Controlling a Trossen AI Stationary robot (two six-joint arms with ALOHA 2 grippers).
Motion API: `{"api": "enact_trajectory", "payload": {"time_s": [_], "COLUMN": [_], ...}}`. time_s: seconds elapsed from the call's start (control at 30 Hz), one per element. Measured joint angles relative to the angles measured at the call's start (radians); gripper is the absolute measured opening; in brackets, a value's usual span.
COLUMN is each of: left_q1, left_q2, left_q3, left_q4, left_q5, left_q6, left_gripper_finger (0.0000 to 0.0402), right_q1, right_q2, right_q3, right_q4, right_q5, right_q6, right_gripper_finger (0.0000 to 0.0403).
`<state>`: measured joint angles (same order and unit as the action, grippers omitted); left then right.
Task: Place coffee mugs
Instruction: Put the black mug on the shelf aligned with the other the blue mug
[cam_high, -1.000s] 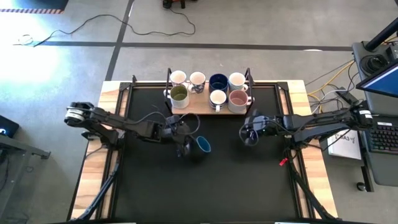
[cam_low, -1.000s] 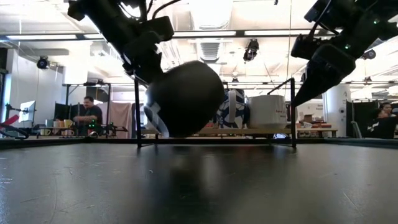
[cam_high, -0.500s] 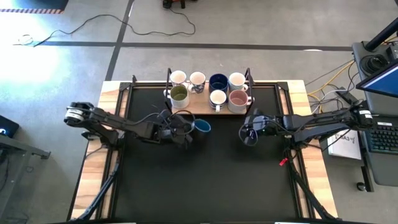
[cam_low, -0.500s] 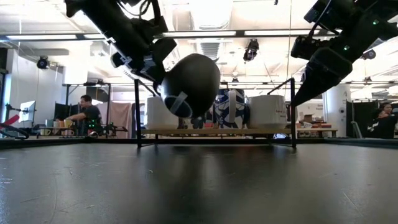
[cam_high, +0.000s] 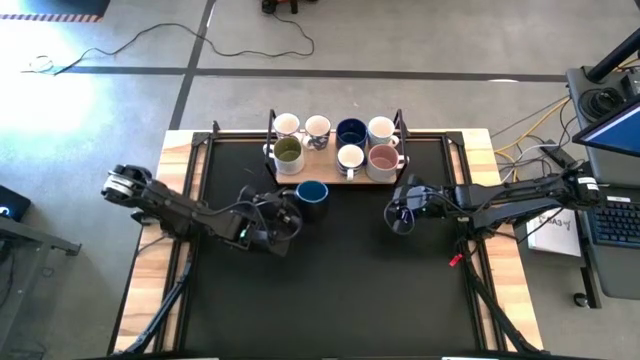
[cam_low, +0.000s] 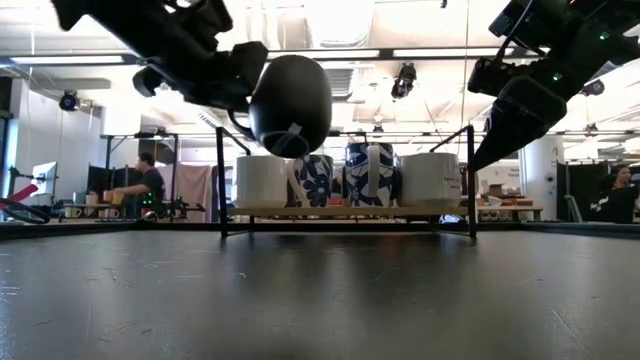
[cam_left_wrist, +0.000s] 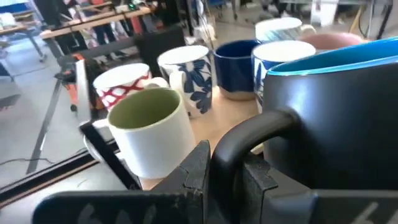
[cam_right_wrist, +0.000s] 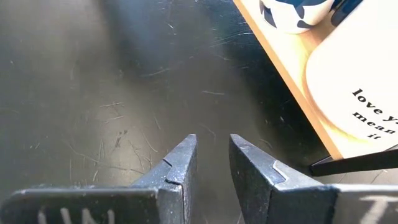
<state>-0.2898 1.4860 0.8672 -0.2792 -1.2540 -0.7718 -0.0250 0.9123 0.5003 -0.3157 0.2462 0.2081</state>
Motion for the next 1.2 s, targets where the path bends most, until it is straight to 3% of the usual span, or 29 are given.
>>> {"api": "enact_trajectory", "payload": {"time_s": [0.17, 0.37, 0.6, 0.73, 1.03, 1.2], "left_q1": [-0.008, -0.008, -0.008, -0.008, -0.008, -0.006], "left_q2": [0.0, -0.002, 0.017, 0.095, 0.316, 0.404], "left_q3": [-0.057, -0.128, -0.207, -0.214, -0.167, -0.149], "left_q4": [0.034, 0.216, 0.344, 0.37, 0.388, 0.384], "left_q5": [-0.022, -0.152, -0.142, -0.156, -0.311, -0.315], "left_q6": [-0.077, -0.031, -0.026, -0.018, -0.104, -0.191], "left_gripper_finger": [0.0028, 0.0028, 0.0028, 0.0028, 0.0029, 0.0029], "right_q1": [0.0, 0.0, 0.0, 0.0, 0.0, 0.0], "right_q2": [0.0, 0.0, 0.0, 0.0, 0.0, 0.0], "right_q3": [0.0, 0.0, 0.0, 0.0, 0.0, 0.0], "right_q4": [0.0, 0.0, 0.001, 0.001, 0.007, 0.007], "right_q5": [0.0, 0.0, 0.0, 0.0, 0.0, 0.0], "right_q6": [0.0, 0.0, 0.0, 0.0, 0.0, 0.0], "right_gripper_finger": [0.0084, 0.0084, 0.0084, 0.0084, 0.0084, 0.0084]}}
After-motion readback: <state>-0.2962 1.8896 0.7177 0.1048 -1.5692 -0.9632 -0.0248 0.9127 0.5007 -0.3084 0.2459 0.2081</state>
